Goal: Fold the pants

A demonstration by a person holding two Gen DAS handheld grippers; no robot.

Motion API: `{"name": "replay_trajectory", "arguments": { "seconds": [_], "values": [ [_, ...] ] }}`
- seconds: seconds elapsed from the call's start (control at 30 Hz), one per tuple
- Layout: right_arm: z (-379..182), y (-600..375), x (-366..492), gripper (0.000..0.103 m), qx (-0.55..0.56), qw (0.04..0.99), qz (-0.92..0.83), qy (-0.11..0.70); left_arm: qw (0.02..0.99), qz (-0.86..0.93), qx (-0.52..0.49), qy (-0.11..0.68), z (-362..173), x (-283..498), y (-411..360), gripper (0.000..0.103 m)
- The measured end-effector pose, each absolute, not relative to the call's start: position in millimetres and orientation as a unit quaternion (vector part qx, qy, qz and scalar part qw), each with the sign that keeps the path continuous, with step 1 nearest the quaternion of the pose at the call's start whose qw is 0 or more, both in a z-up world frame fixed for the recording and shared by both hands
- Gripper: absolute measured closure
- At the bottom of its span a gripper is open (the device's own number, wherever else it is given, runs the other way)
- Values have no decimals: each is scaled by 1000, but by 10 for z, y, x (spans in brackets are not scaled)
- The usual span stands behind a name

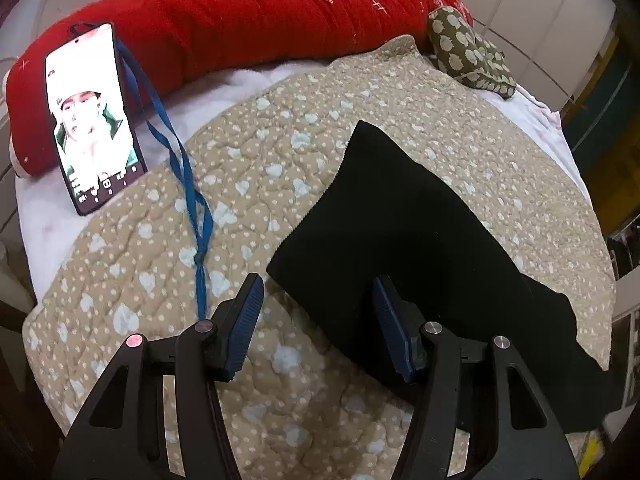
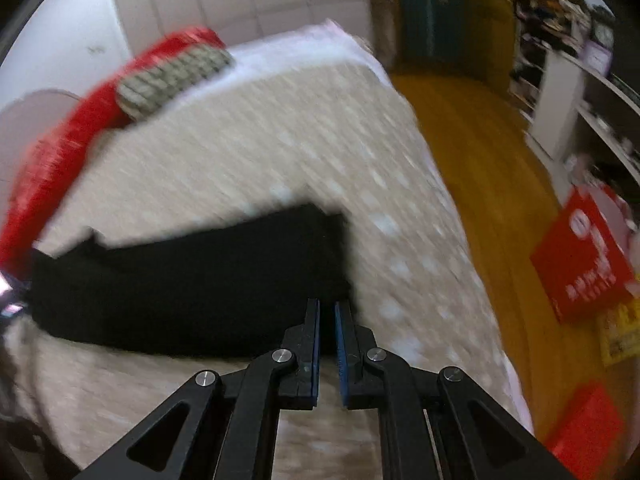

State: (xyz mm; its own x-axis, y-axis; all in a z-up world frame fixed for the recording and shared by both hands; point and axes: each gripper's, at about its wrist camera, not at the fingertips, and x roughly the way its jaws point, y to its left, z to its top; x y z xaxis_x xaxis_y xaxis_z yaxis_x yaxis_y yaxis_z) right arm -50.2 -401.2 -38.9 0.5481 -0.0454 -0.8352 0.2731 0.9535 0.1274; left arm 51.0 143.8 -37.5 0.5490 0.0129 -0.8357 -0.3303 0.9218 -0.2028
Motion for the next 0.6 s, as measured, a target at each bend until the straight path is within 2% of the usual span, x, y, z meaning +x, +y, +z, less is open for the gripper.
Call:
{"name": "replay_trajectory", "arguments": {
  "seconds": [0.07,0.17,0.27,0.4,0.6],
  "values": [
    [-444,-4120,-571,85,125,860,-110,483,866,97,-167,462,-353,490,1415,46],
    [-115,-4193,-690,78,148,885,-117,425,869,104,-151,459,-334,492,1395,46],
    [227,-3809,-431,69,151,913,-10,379,870,102,-157,457,-309,519,1416,46],
    [183,-2935,174,67,155,901,139,380,872,105,-158,452,-298,539,1430,46],
    [-345,-1803,1040,69,131,849,224,460,866,106,-160,461,-375,603,1451,46]
  ]
}}
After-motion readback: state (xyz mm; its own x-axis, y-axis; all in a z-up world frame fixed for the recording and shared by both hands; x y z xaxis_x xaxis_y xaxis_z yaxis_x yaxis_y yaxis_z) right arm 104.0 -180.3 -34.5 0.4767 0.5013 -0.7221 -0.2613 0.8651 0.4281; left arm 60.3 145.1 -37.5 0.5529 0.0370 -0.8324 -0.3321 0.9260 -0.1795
